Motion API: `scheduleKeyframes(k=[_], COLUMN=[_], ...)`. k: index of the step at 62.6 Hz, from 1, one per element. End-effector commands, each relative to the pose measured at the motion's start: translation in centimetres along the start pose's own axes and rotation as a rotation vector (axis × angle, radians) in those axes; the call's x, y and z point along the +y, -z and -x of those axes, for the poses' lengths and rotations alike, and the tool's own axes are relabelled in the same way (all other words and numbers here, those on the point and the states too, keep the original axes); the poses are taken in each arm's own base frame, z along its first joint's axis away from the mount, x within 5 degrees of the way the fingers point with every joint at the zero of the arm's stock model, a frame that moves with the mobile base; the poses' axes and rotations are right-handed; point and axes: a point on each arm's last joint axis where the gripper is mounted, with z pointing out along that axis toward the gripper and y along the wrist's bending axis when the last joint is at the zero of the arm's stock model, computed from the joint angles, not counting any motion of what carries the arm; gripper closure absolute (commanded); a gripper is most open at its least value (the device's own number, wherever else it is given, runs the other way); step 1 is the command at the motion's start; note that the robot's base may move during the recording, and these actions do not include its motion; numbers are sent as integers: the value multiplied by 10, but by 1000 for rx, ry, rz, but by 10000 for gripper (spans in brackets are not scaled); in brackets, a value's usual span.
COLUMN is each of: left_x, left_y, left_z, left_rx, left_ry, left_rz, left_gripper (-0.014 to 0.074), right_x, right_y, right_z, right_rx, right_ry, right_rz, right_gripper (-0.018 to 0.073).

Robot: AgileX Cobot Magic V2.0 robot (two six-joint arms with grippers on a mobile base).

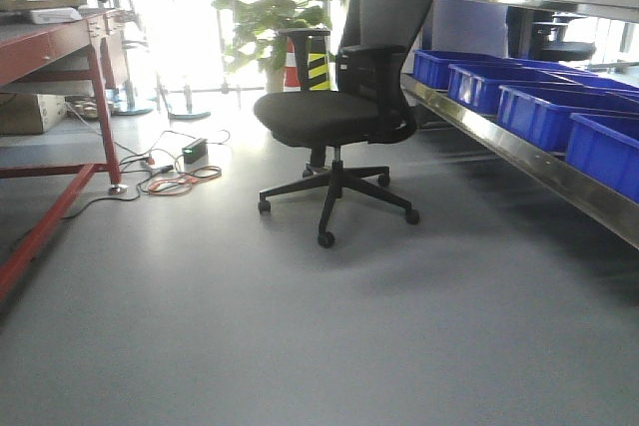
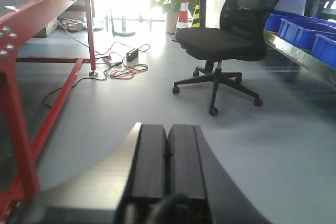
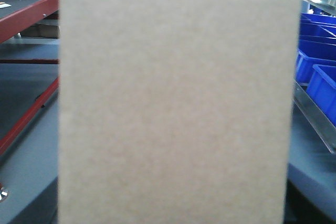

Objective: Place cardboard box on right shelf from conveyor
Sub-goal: 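Hold the box while driving to the steel shelf with blue bins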

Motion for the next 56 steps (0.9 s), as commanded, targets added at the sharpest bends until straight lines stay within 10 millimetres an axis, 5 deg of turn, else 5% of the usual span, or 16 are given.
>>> scheduleKeyframes(k=[1,56], left_x=[0,0], left_y=[1,1], left_z=[6,6], left_rx=[-89,-89], left_ry=[6,6], left_rz=[3,3], left_gripper=[713,713], right_x=[1,1], right_y=[2,2], right_z=[16,16], right_rx=[-112,-112], right_ry=[6,6], right_rz=[6,6], right_gripper=[533,533])
